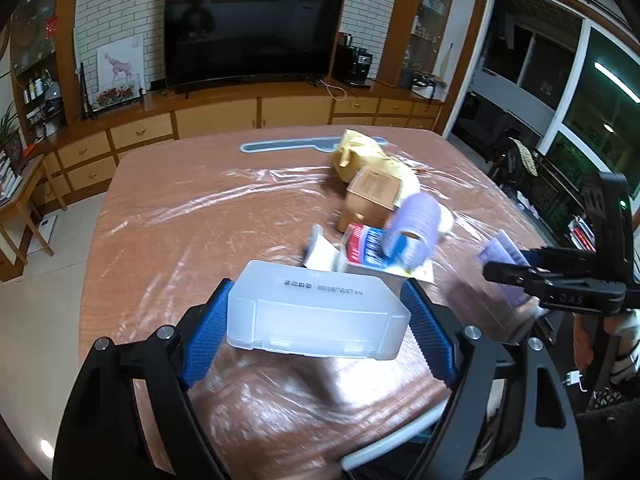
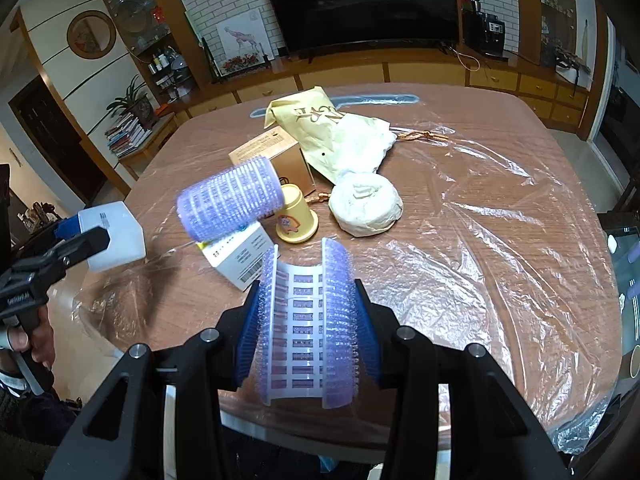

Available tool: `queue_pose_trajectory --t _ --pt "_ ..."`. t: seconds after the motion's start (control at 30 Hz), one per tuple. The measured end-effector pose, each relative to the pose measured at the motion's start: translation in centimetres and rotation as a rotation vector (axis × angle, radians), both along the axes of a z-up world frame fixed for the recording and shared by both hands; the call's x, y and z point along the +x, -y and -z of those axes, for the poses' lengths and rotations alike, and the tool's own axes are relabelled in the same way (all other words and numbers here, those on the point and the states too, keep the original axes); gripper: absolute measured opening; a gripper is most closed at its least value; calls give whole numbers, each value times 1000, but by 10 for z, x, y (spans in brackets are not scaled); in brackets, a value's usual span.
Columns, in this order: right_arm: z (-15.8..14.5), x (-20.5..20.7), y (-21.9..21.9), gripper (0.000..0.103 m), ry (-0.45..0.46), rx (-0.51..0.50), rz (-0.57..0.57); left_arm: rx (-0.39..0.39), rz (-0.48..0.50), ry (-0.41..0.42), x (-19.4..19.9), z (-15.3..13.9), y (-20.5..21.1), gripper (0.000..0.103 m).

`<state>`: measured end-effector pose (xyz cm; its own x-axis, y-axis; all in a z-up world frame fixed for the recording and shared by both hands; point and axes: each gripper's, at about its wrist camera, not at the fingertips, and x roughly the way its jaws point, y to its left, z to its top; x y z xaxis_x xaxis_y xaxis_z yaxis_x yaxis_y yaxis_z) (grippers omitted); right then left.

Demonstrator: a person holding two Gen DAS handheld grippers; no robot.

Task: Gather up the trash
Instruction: 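Carry the hair roller and white plastic box down over the black bin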

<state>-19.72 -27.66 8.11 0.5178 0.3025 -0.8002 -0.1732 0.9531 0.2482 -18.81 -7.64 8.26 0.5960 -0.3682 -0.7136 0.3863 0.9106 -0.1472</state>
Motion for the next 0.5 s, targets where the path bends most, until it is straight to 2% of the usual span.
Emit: queue_pose_trajectory --t 0.5 --pt "-9 -49 2 42 -23 23 -40 -2 122 -45 -57 10 33 84"
